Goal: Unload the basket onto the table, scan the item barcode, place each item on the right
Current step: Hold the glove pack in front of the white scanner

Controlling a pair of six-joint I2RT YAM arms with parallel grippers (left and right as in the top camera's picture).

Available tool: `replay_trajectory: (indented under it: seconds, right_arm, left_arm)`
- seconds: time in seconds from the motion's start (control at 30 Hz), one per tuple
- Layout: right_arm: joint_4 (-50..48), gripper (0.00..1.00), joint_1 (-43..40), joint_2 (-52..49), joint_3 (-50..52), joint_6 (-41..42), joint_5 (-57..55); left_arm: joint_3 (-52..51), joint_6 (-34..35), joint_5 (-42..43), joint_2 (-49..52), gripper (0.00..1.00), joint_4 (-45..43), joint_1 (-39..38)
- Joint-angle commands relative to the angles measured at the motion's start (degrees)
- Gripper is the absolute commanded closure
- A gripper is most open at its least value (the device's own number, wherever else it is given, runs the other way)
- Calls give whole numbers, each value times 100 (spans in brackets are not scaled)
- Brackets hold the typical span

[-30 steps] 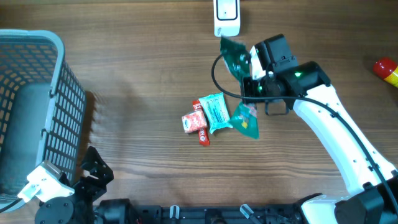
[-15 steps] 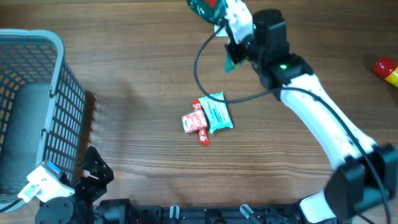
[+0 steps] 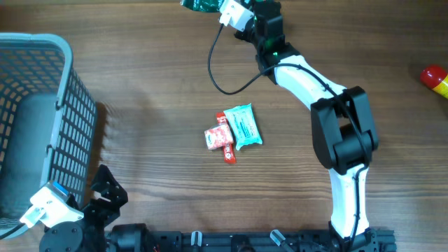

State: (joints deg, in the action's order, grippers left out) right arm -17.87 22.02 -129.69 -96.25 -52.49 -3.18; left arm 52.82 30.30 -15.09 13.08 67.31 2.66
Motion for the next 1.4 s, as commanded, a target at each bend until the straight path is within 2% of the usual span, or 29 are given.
replay_trajectory:
  seconds: [0.0,0.23,0.5,0.67,0.93,1.17,1.27,1.37]
  right_arm:
    - [22,96,-70,-258,-560,-417,85]
    - [15,96,-146,-697,-706,-590,293]
    - [382,96,-118,-697,-706,-455,719]
    - [680,96,-31,-503,-706,-903,820]
    - [1204,96,249,151,-704,-903,791]
    - [2463,96,26,984,-704,-846,-533]
    - [3099,96,-402,1152,-704,-195,-1495]
    - [3550,96,-992,1154,-697,577,-1602]
  left_arm:
    - [0,-44,-35,-35,0,-7,35]
    - [0,-44,-35,-35,0,-7,35]
    - [0,-44,-35,-35,0,-7,35]
    - [0,-44,-35,-35,0,-7,35]
    - [0,-44,-35,-35,0,-9,35]
    - [0,-44,-35,-35,0,-9,35]
    - [0,-44,-35,-35,0,-7,35]
    - [0,-44,-35,-35,0,-7,35]
